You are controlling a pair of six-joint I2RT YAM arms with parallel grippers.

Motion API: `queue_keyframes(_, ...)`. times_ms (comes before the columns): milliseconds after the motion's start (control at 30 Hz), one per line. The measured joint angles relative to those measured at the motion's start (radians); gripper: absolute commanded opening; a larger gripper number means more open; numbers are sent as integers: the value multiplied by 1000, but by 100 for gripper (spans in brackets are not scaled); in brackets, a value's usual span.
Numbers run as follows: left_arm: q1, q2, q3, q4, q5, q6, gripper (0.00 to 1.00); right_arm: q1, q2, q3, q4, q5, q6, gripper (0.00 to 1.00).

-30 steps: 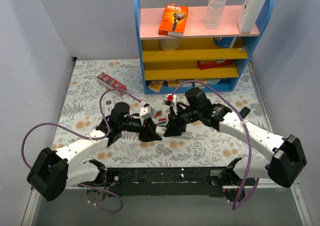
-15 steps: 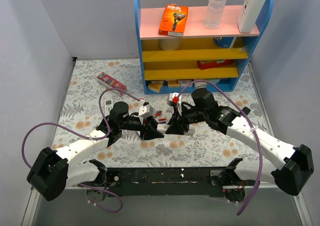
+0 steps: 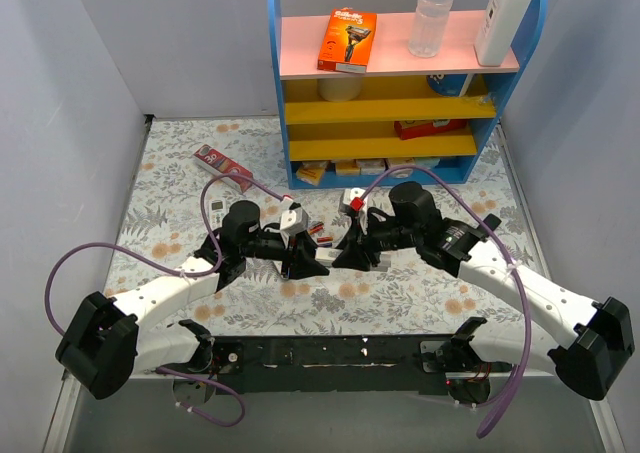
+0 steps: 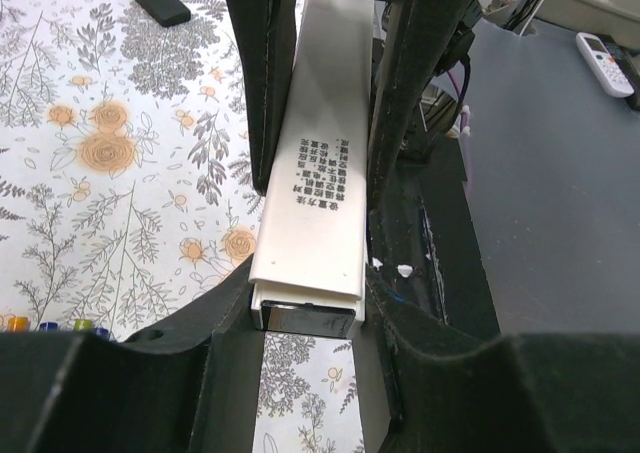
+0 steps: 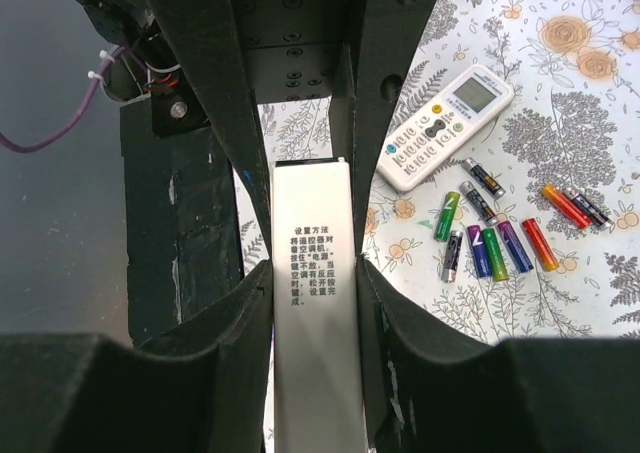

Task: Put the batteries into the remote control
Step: Remove the battery cover from the remote control.

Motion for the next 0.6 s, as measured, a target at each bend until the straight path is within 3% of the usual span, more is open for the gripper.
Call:
queue_keyframes(233, 9, 5, 48, -134, -11, 34, 0, -6, 87, 77, -79, -28, -12, 39)
queue_keyframes(600, 17, 5, 76, -197, -30, 58, 0, -10, 164, 187, -209, -29, -76, 45)
